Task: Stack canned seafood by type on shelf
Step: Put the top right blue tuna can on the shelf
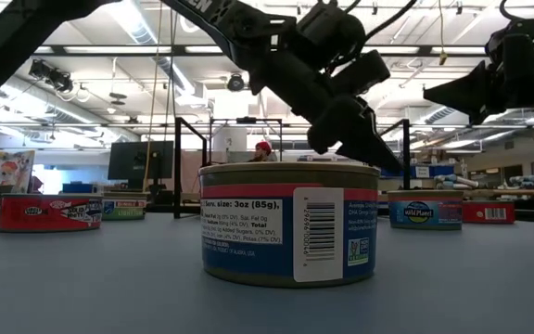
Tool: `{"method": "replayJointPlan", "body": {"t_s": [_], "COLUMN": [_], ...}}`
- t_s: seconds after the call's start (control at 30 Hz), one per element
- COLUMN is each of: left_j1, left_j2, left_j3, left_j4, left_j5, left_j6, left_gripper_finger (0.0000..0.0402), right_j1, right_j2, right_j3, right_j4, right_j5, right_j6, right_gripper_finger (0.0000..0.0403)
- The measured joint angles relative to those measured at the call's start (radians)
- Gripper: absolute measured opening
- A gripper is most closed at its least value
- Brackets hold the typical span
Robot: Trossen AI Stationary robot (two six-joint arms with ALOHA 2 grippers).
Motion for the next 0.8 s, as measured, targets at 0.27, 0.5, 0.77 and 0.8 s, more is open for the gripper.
{"method": "replayJointPlan", "body": {"t_s": [0.27, 0.5, 0.77, 0.8], "left_j1": [-0.015, -0.034, -0.037, -0.037], "left_j2": [0.036, 0.051, 0.051, 0.051], "left_j3": [-0.001, 0.0, 0.0, 0.0], "left_j4": [-0.009, 0.011, 0.008, 0.005], "left_j5": [-0.112, -0.164, -0.169, -0.169], "left_j6": [0.128, 0.216, 0.24, 0.241], "left_gripper_finger": [0.0111, 0.011, 0.011, 0.011], "right_j1": [0.0, 0.0, 0.0, 0.0], "right_j2": [-0.001, -0.001, -0.001, -0.001], "right_j3": [0.0, 0.0, 0.0, 0.0], "right_j4": [0.011, 0.011, 0.011, 0.011], "right_j5": [-0.001, -0.002, -0.002, -0.002], "right_j6": [0.0, 0.0, 0.0, 0.0], "right_gripper_finger": [0.0023, 0.0023, 0.0023, 0.0023]}}
